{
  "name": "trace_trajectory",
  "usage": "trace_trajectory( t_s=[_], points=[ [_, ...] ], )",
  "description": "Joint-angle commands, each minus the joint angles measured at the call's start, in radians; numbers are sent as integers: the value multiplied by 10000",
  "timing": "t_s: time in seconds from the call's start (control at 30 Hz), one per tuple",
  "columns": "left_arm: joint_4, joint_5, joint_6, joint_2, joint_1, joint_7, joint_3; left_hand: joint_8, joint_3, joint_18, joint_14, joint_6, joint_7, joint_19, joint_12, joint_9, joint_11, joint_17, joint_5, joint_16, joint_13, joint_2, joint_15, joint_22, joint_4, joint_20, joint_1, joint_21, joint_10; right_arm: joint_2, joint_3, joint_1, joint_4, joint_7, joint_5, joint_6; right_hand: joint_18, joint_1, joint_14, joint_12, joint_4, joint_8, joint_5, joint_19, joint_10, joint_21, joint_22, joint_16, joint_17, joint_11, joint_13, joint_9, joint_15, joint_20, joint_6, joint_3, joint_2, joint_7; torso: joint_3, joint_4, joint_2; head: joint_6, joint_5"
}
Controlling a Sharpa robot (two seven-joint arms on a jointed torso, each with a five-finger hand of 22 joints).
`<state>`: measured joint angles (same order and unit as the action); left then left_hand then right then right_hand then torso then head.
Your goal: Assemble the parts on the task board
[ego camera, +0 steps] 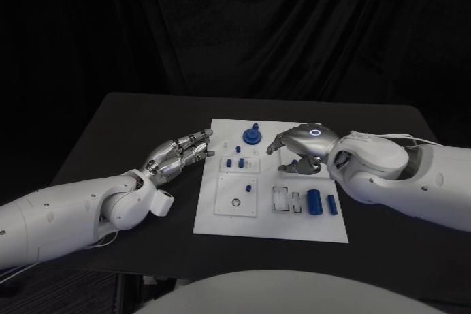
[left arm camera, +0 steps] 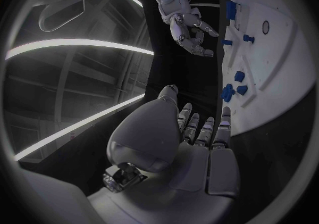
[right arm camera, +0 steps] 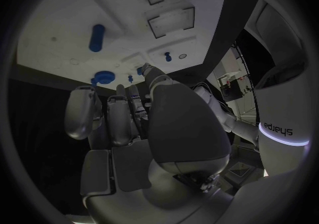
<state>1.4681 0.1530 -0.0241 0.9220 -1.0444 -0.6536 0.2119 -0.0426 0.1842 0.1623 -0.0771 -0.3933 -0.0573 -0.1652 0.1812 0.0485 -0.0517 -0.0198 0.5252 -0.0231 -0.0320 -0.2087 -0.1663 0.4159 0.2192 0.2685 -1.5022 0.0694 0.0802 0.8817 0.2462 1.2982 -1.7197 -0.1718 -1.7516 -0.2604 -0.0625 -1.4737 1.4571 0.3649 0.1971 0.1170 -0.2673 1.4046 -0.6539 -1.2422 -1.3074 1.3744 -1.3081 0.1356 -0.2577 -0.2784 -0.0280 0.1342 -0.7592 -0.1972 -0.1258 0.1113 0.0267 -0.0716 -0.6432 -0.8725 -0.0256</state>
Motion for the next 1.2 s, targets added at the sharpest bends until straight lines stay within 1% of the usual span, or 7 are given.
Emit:
trace_trajectory(
  t_s=[0.03, 0.13, 0.2, 0.3, 0.47, 0.93, 1.2],
  points=[
    [27, -53, -3, 2, 15, -146, -8, -41, -50, 127, 60, 24, -10, 65, 22, 9, -25, 7, 87, -47, -5, 14, 29, -15, -39, -17, 77, -8, 9, 257, 5, 71, -33, -625, 228, -212, -94, -87, 49, -39, 36, -41, -43, 109, -157, -90, -1681, 67, -34, -11, 106, 47, 10, -16, -108, 115, -26, -41, 10, 6, 35, -1, -19],
    [24, -53, -4, -7, 16, -152, -8, -31, -65, 128, 67, 69, 39, 72, 25, 3, -43, 10, 89, -52, -5, 8, 41, -26, -45, -31, 71, -13, 8, 445, 7, 81, 47, -833, 242, -274, -93, 149, 74, -125, 472, -25, 617, 140, -220, -106, -1690, 88, -46, -49, 367, 138, 47, -65, -434, 426, -154, -67, 13, 28, 72, -1, -49],
    [24, -53, -11, -17, 18, -160, -8, -27, -79, 128, 75, 87, 51, 75, 22, 0, -44, 12, 91, -53, -4, -6, 47, -33, -47, -36, 66, -16, 5, 571, 7, 25, 99, -992, 249, -283, -81, 184, 93, -150, 755, -113, 805, 166, -289, -129, -1699, 108, -63, -38, 509, 227, 49, -55, -434, 578, -263, -109, 29, 39, 96, -1, -66],
    [22, -52, -21, -33, 21, -161, -8, -27, -79, 128, 75, 87, 51, 75, 22, 0, -44, 12, 91, -53, -4, -6, 47, -33, -47, -36, 66, -16, 5, 682, 8, -82, 167, -1100, 285, -206, -85, 170, 89, -170, 861, -149, 864, 159, -296, -104, -1692, 98, -47, -30, 573, 263, 42, -52, -434, 631, -311, -140, 26, 9, 94, -1, -15],
    [4, -52, -60, -78, 40, -179, -8, -24, -100, 128, 81, 102, 61, 80, 17, -2, -43, 14, 99, -55, -3, -27, 52, -44, -51, -43, 57, -19, -1, 703, 9, -258, 401, -969, 774, -74, -84, 443, 84, -166, 966, -317, 1221, 159, -440, -75, -1688, 90, -28, -20, 757, 406, -6, -23, -325, 831, -410, -171, 12, 52, 74, -1, -46],
    [-57, -52, -174, -180, 101, -169, -8, -18, -150, 125, 87, 139, -2, 81, 23, -7, -56, 14, 56, -68, -3, -83, 47, -52, -36, -41, 58, -23, -5, 375, 9, -625, 923, -311, 1081, -467, -66, 90, 101, 201, 804, -378, 854, 217, -1501, -161, -1722, 137, -54, -118, 881, 585, -135, 107, -446, 603, 60, -51, 6, 55, 84, -1, -25],
    [-57, -52, -267, -161, 157, -127, -8, -25, -170, 122, 100, 110, -61, 91, 36, -2, -90, 17, 33, -72, -5, -100, 41, -83, -21, -36, 69, -28, 1, 164, 8, -856, 1206, 58, 1092, -852, -69, -39, 92, 191, 700, -516, 529, 225, -2043, -159, -1720, 124, -9, -146, 1023, 762, -134, 112, -200, 588, 164, 199, 9, 45, 82, -1, -80]
  ],
)
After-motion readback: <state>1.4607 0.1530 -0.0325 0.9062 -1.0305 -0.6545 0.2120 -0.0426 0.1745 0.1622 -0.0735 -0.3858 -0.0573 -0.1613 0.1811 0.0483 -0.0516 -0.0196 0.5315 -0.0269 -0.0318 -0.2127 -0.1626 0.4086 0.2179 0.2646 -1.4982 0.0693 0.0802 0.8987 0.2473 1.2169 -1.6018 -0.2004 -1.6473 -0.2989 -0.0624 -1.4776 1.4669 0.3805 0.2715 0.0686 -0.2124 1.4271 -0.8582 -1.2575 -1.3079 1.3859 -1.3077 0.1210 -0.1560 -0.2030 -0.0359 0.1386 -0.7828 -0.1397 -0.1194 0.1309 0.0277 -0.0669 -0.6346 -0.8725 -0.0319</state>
